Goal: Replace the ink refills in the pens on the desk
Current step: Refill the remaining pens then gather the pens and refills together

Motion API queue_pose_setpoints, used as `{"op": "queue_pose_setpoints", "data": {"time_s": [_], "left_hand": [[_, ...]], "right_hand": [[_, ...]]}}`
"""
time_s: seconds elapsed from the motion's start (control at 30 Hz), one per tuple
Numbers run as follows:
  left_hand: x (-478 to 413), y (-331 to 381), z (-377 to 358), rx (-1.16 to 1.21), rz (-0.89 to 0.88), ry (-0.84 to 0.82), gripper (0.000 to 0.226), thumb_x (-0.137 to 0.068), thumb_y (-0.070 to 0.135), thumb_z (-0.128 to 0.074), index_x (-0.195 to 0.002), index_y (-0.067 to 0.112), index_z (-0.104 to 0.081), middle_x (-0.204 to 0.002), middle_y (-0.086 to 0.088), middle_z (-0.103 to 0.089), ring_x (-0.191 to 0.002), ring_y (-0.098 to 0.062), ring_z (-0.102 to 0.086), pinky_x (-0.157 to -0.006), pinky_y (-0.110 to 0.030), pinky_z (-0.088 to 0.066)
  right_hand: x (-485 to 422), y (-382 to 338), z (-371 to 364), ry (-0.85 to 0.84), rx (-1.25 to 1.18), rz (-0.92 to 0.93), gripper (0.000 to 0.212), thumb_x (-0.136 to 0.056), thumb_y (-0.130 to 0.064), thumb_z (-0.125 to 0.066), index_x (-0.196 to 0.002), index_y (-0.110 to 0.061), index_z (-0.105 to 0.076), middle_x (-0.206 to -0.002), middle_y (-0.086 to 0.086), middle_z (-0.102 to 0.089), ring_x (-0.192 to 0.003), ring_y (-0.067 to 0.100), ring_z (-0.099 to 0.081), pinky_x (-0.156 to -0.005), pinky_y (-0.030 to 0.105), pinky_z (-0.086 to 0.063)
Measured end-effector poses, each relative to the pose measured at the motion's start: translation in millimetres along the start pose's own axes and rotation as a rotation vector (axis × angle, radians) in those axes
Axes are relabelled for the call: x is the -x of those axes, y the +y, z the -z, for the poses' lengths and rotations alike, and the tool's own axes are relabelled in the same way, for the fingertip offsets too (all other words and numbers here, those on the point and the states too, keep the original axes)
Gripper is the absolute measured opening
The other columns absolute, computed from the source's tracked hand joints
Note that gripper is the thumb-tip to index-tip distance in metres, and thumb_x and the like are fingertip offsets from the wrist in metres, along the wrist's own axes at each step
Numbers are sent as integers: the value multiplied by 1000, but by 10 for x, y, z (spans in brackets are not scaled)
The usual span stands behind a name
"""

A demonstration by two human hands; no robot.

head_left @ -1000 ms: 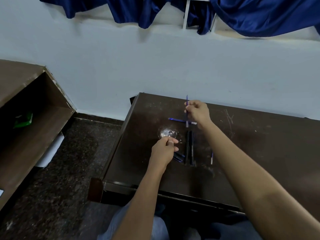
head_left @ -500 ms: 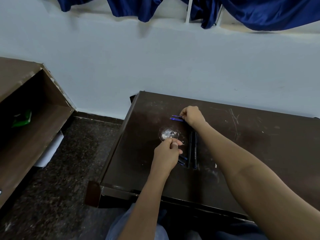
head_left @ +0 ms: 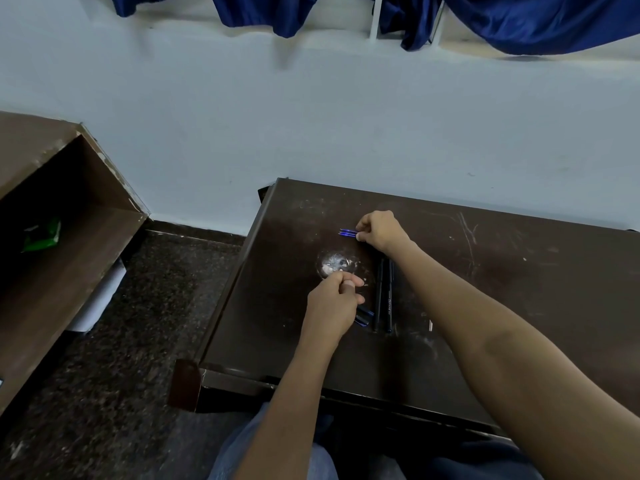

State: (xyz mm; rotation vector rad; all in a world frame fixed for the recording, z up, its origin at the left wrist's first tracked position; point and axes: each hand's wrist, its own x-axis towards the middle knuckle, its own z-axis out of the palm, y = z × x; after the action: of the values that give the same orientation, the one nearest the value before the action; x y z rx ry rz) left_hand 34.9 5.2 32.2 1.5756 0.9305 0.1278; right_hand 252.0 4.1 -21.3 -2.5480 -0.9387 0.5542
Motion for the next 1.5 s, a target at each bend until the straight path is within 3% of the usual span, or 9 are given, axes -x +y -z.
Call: {"op": "queue_pose_setpoints", "data": {"time_s": [0.53,0.63,0.77,1.37,1.5], "left_hand": [[23,26,15,16,3,8,26,-99,21,-40,-89,31,-62,-80,7,-66,-69,2,-55,-41,2,-33],[21,30,14,10,3,7,26,-99,22,-40,-89,31,-63,-80,8,-66,-70,2,-55,-44,-4,-37],[20,34,10,5,14,6,27,-99,23,-39,-87,34,-61,-79,10,-65,-71,4,-55,-52,-9,-31],[-21,-1,17,-8,17,0,27,-99,24,-39,-87,35,-60,-81,9,-65,-73,3,-55,-55,-11,-31],[-37,-13,1,-13,37,8,20,-99,25,-40,-103,30,-59,-84,10,-67,-70,4,-54,-52,-10,-30]], "right_hand": [[-1,-18,-35,32,82,31,30,-90,-4,-54,-117,-10,-66,-122,15,-63,-114,32,-58,-99,43,-47],[8,-9,-38,37,85,38,30,-90,-5,-55,-117,-10,-66,-122,14,-64,-113,32,-59,-98,43,-48],[13,-9,-30,41,94,39,30,-89,-6,-55,-117,-10,-66,-122,13,-64,-113,31,-59,-97,45,-48],[53,-15,-11,98,98,30,23,-89,-12,-60,-111,-12,-67,-116,10,-66,-108,28,-61,-89,40,-51],[171,-22,77,196,33,25,22,-88,-17,-61,-108,-14,-68,-113,8,-67,-104,27,-63,-87,40,-53]]}}
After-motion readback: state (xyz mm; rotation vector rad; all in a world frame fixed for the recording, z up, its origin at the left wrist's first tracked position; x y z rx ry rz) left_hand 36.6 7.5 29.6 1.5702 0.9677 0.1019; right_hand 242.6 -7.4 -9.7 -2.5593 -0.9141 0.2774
